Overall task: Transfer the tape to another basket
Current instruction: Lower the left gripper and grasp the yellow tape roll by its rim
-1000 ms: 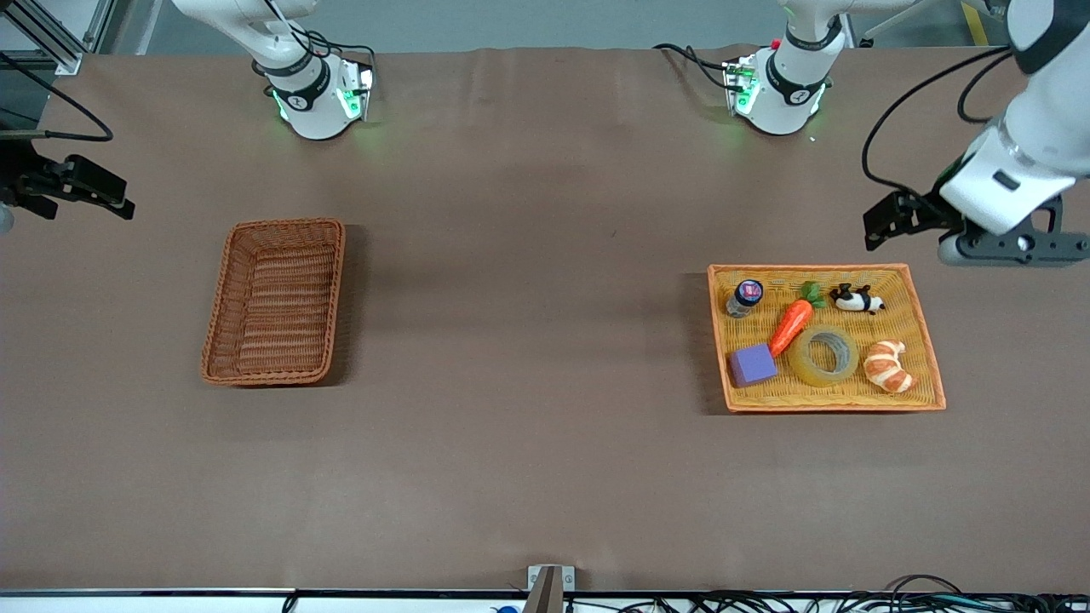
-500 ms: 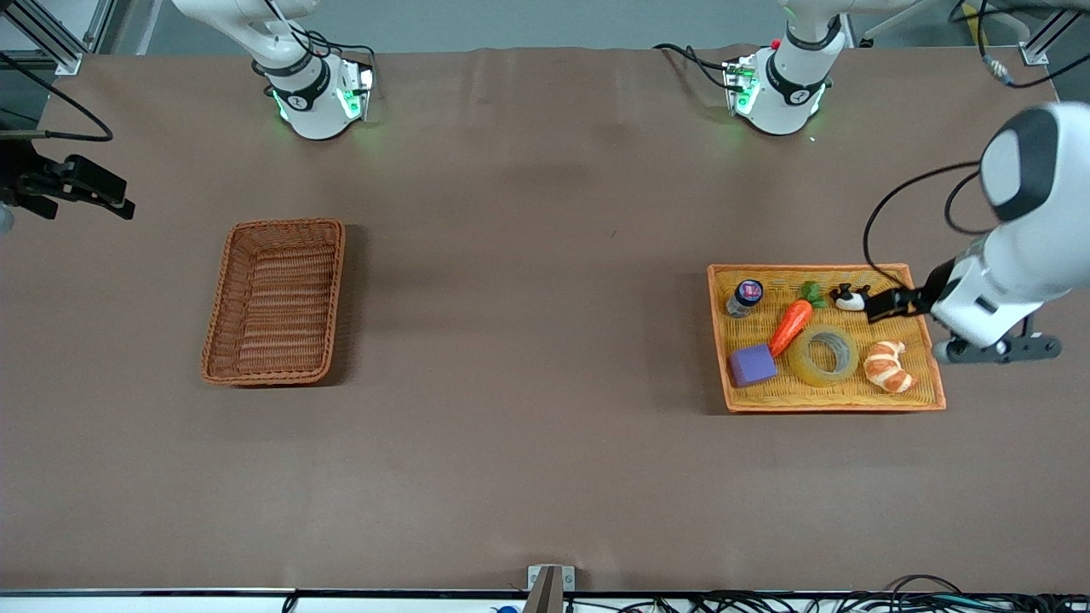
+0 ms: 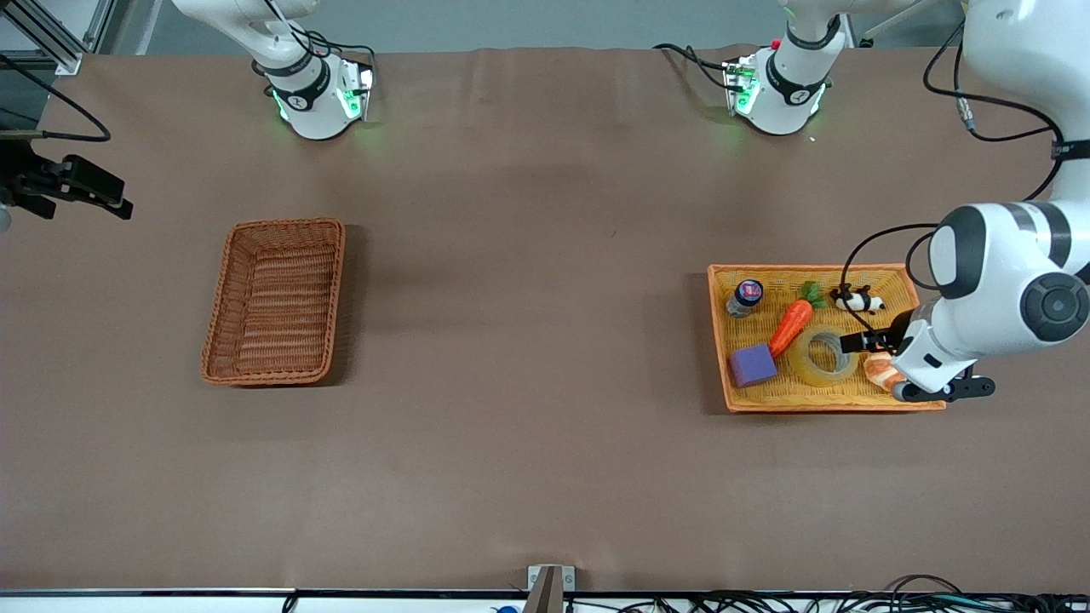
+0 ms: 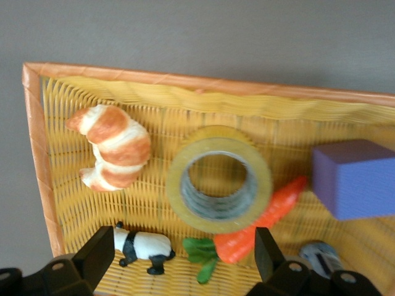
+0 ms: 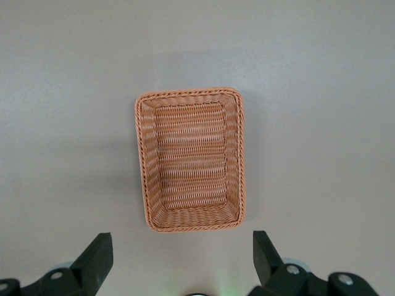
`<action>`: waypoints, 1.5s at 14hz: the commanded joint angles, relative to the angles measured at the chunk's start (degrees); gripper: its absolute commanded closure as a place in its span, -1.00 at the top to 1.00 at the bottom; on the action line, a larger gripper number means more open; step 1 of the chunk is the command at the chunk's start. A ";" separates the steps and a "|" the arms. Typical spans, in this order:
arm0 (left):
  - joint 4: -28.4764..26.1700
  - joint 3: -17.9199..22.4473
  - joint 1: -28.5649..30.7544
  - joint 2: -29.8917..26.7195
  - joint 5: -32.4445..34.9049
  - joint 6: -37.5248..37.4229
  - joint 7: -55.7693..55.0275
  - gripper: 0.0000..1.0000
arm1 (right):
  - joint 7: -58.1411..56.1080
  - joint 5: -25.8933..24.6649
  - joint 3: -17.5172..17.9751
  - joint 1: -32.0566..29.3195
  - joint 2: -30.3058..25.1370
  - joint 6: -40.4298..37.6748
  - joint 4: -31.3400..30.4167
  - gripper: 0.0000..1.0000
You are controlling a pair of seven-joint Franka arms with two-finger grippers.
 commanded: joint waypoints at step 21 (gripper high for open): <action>-6.17 1.01 0.09 3.96 0.33 12.57 -0.83 -1.00 | -3.20 1.19 0.15 -1.19 0.17 -0.04 0.33 1.00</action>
